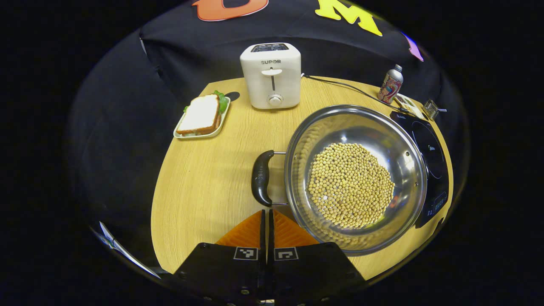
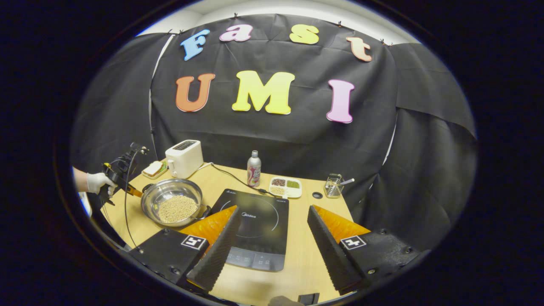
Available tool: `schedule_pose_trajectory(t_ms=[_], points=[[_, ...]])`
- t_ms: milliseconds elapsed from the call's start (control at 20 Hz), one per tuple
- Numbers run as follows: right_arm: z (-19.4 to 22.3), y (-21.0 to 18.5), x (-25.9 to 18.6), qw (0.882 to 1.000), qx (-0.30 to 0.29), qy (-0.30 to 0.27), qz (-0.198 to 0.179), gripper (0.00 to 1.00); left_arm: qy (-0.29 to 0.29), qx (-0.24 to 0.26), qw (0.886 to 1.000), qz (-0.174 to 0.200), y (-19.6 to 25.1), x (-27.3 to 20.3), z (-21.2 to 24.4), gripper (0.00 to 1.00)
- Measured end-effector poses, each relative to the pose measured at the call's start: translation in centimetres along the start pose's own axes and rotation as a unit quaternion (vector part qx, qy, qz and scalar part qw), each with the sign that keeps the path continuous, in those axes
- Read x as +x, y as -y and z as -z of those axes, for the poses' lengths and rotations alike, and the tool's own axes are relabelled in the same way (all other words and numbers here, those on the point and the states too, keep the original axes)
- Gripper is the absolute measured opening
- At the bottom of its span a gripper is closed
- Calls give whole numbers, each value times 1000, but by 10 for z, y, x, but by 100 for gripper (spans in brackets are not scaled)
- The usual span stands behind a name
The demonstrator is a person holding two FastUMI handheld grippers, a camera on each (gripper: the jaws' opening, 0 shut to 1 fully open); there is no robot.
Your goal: First push the handle of the pot to place it horizontally, then grasp the pot with both hands and set it on the induction cooktop.
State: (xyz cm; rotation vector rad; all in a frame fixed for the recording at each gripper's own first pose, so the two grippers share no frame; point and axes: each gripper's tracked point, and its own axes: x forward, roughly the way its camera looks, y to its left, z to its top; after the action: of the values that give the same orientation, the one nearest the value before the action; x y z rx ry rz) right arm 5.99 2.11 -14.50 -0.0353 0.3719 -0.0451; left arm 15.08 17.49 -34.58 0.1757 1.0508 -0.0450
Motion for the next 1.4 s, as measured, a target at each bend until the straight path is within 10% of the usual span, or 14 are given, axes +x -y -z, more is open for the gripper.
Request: schedule_pose_trajectory(t_ms=[350,450,600,1050,1400], points=[[17,-44,34,998,16,-39,-49,99,67,-9,998,-1,-10,-30,-4,13],[24,-65,48,995,24,-60,-76,99,82,-15,996,-5,-12,-34,-9,69],[37,-94,70,989,42,-99,-104,100,109,-22,994,-16,-12,-37,-24,99],[78,-191,147,954,108,-218,-175,99,105,11,994,-5,8,-13,-62,97],[104,-227,203,945,100,-272,-154,99,49,1,999,-14,-2,23,-56,98]])
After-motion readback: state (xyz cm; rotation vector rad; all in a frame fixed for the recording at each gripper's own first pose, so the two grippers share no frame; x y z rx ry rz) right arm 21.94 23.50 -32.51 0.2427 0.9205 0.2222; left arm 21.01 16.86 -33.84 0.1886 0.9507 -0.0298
